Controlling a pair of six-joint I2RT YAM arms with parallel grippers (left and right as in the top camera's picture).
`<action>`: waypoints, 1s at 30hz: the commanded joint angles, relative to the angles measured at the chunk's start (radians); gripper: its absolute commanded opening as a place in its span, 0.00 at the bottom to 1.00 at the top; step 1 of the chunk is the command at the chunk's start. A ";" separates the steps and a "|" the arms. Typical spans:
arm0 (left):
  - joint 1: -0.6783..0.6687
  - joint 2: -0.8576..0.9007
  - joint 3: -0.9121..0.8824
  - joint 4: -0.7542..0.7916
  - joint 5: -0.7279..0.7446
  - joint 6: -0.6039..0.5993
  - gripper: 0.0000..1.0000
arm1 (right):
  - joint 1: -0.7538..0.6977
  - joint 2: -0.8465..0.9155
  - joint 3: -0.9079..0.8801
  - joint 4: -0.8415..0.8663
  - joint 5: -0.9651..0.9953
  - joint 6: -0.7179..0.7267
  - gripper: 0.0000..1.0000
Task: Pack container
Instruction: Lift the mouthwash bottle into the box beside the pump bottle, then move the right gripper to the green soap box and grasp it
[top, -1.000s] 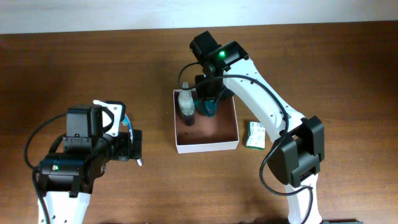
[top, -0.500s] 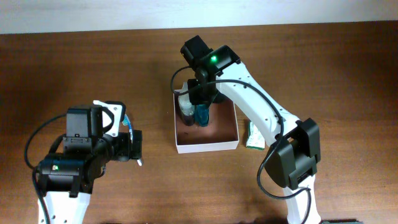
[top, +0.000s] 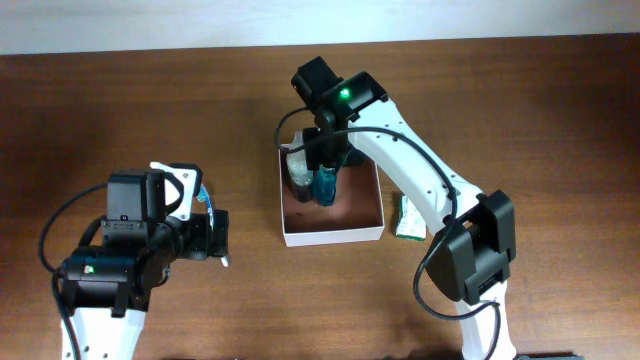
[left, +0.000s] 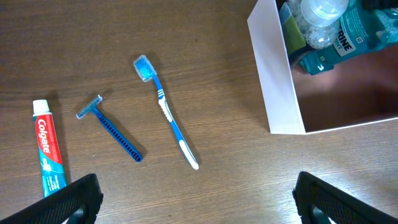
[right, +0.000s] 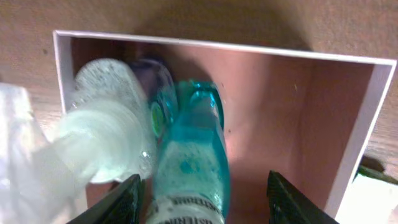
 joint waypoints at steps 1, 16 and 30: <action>0.005 -0.003 0.024 -0.003 0.011 -0.006 0.99 | 0.003 -0.014 0.023 -0.022 0.021 -0.041 0.57; 0.005 -0.003 0.024 -0.004 0.011 -0.006 0.99 | -0.068 -0.309 0.172 -0.178 0.272 -0.089 0.72; 0.005 -0.003 0.024 -0.004 0.011 -0.006 0.99 | -0.360 -0.324 -0.195 -0.257 0.111 -0.065 0.90</action>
